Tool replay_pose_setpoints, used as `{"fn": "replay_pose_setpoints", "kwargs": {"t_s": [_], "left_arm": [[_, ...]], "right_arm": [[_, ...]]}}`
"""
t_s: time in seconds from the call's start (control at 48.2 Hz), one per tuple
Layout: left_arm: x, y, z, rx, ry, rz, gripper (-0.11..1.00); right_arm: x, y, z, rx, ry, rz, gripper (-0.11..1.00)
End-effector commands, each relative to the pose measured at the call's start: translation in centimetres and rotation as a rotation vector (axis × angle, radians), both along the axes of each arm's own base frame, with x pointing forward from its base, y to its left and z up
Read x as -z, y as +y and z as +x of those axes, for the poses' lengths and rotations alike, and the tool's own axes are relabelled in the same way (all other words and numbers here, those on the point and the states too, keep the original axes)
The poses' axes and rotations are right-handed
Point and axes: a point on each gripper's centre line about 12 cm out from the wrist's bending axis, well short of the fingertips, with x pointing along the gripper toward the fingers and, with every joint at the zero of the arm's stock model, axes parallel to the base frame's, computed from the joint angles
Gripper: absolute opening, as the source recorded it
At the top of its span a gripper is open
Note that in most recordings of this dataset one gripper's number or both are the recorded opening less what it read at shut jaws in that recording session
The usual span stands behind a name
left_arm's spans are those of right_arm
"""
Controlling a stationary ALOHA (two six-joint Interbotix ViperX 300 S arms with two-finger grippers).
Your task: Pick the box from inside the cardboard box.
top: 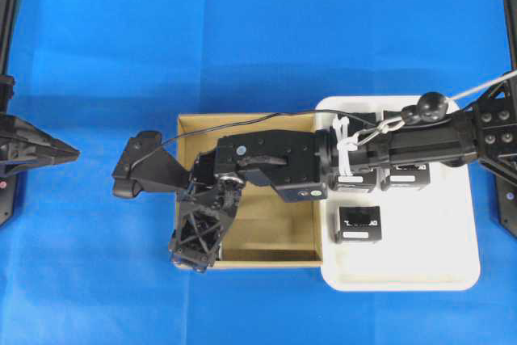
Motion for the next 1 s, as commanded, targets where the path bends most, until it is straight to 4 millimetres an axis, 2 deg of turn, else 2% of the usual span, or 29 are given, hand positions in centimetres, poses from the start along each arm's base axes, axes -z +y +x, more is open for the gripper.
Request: {"fn": "replay_pose_setpoints", "kwargs": {"t_s": [0.0,0.56,0.975], "left_arm": [[-1.2,0.0,0.2,0.003,-0.032,0.004,-0.07],[-1.3,-0.2,0.2,0.009,-0.037,0.001,-0.07],[-1.4,-0.1,0.1,0.007,-0.044,-0.001,-0.07]], "right_arm": [[0.2,0.2,0.1,-0.001,0.000,0.004,0.98],[1.0,0.0,-0.1,-0.005,0.017,-0.012,0.98],[1.2,-1.3,-0.7,0.018,0.038,-0.014,0.98]]}}
